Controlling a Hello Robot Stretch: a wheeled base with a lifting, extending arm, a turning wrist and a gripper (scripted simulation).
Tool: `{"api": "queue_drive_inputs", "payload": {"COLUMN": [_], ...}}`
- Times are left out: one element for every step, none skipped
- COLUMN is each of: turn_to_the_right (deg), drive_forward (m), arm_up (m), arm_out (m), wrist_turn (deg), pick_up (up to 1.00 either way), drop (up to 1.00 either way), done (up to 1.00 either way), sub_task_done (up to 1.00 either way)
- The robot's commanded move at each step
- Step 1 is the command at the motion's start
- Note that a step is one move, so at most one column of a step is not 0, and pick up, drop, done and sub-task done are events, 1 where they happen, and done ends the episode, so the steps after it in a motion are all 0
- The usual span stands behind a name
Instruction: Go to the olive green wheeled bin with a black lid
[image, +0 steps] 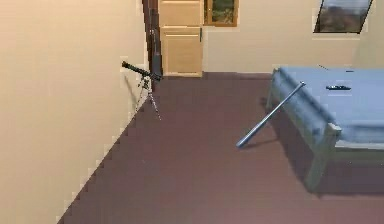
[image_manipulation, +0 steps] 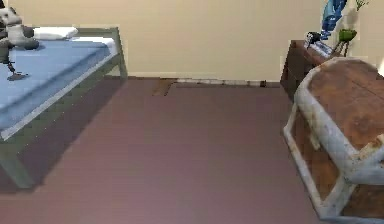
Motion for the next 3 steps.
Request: {"api": "queue_drive_inputs", "payload": {"turn_to_the_right": [0.0,0.0,3.0], "drive_forward": [1.00,1.00,0.00], "arm_up": [0.00,0.00,0.00], "arm_out": [0.00,0.00,0.00], "wrist_turn": [0.0,0.0,0.0], "pick_up": [0.00,0.00,0.00], "drop": [0.00,0.00,0.00], "done": [0.00,0.00,0.00], "sub_task_done": [0.00,0.00,0.00]}}
